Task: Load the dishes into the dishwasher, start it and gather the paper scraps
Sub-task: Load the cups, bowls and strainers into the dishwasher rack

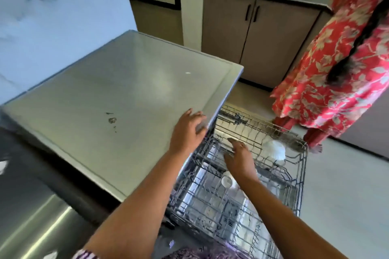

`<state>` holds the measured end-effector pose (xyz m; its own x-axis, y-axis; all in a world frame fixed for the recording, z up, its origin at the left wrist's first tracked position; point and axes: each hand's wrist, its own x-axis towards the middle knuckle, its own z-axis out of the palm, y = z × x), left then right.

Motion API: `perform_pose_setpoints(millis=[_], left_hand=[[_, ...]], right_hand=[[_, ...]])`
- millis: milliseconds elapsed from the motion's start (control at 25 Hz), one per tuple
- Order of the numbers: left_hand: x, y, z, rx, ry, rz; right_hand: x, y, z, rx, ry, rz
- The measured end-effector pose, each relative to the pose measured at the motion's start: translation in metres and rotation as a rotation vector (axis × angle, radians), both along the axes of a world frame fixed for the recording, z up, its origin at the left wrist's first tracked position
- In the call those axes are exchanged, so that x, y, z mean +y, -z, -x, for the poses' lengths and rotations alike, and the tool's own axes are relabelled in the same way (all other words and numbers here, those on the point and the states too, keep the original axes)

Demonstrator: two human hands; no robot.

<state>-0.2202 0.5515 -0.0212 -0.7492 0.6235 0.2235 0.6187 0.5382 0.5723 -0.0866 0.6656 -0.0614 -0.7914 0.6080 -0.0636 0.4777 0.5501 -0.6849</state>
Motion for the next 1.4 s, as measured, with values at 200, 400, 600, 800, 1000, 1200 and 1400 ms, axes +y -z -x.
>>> perform_pose_setpoints(millis=[200,400,600,800,1000,1200,1400], left_hand=[[-0.107,-0.026,-0.002,0.032,-0.232,-0.118],[-0.236,-0.060,-0.010,-0.001,-0.578,-0.159],[-0.365,-0.064,-0.031,-0.086,-0.958,-0.309],[-0.462,-0.064,-0.061,-0.128,-1.189,-0.469],[-0.539,-0.068,-0.094,-0.107,-1.369,-0.609],[-0.601,-0.067,-0.112,-0.094,-1.550,-0.713],[-0.615,-0.065,-0.092,-0.144,-1.405,-0.826]], right_hand=[[-0.068,-0.057,0.039,0.322,-0.086,-0.052],[-0.163,-0.081,0.072,0.410,-0.308,-0.045],[-0.257,-0.089,0.082,0.416,-0.522,-0.016],[-0.342,-0.084,0.081,0.302,-0.727,0.014],[-0.411,-0.076,0.079,0.268,-0.898,0.033],[-0.469,-0.079,0.087,0.238,-1.040,0.033],[-0.504,-0.096,0.118,0.281,-1.045,0.016]])
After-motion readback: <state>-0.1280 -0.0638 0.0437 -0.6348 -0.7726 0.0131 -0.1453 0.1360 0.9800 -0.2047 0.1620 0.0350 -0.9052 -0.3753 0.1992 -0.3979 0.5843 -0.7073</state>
